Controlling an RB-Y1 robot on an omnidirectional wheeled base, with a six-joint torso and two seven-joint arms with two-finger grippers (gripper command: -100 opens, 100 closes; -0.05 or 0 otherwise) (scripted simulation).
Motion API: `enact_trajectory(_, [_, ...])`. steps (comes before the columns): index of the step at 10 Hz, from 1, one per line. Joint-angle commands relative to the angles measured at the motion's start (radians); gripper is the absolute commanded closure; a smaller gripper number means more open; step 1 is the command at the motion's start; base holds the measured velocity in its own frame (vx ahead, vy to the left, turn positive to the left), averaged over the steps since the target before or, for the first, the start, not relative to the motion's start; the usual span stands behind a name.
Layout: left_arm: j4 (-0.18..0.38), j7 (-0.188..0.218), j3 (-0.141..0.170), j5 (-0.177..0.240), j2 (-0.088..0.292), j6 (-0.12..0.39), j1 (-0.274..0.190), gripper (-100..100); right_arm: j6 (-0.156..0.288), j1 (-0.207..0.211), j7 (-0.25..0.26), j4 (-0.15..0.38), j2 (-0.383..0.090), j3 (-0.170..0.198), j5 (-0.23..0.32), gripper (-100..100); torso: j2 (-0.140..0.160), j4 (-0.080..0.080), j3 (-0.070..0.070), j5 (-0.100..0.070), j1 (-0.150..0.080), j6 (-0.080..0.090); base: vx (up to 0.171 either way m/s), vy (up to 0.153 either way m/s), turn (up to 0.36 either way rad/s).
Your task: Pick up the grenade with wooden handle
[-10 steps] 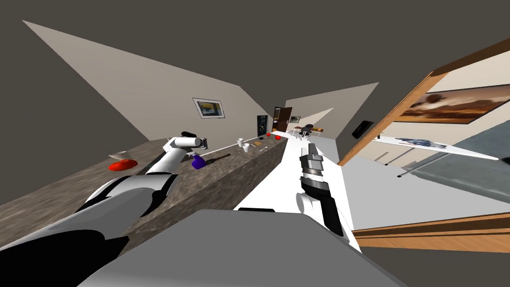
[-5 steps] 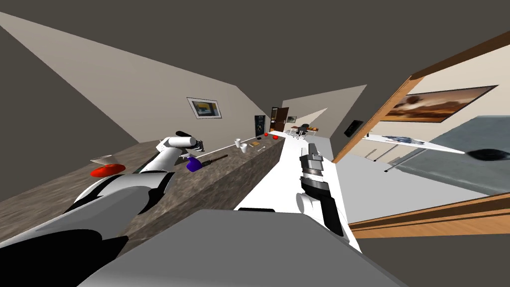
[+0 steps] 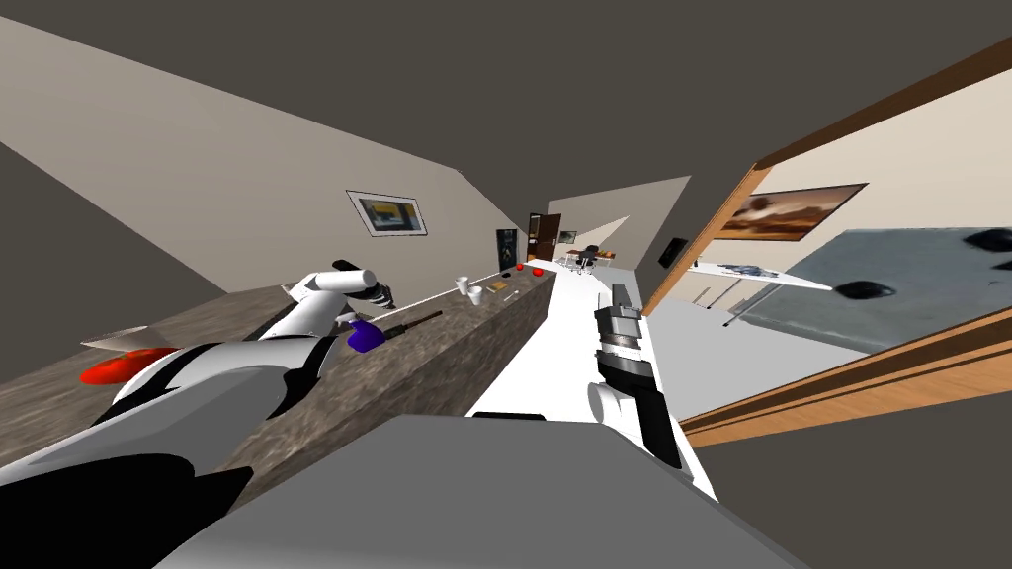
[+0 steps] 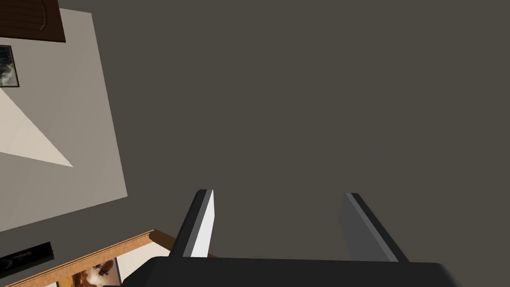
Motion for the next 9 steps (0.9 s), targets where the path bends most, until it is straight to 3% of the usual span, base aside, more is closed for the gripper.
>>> enact_trajectory(1, [0.036,0.000,0.006,0.006,0.012,0.032,-0.010,-100,0.000,0.000,0.000,0.000,0.000,0.000,0.000,0,0.000,0.000,0.000,0.000,0.000,0.000,0.025,0.000,-0.099])
enact_trajectory(2, [0.085,0.005,0.019,0.014,0.028,0.068,-0.016,-100,0.000,0.000,0.000,0.000,0.000,0.000,0.000,0,0.000,0.000,0.000,0.000,0.000,0.000,0.040,0.000,-0.152])
enact_trajectory(3, [0.085,0.005,0.019,0.014,0.028,0.072,-0.016,-100,0.000,0.000,0.000,0.000,0.000,0.000,0.000,0,0.000,0.000,0.000,0.000,0.000,0.000,0.031,0.007,-0.083])
enact_trajectory(4, [0.130,0.010,0.030,0.020,0.042,0.109,-0.018,-100,0.000,0.000,0.000,0.000,0.000,0.000,0.000,0,0.000,0.000,0.000,0.000,0.001,-0.001,0.039,0.008,-0.150])
enact_trajectory(7, [0.176,0.015,0.041,0.025,0.052,0.142,-0.016,-100,0.000,0.000,0.000,0.000,0.000,0.000,0.000,0,-0.001,0.000,0.000,0.000,0.001,0.000,0.035,0.010,-0.113])
enact_trajectory(9, [0.255,0.025,0.061,0.031,0.063,0.195,-0.003,-100,0.000,0.000,0.000,0.000,0.000,0.000,0.000,0,-0.001,0.000,-0.001,0.000,0.002,0.000,0.063,0.023,-0.152])
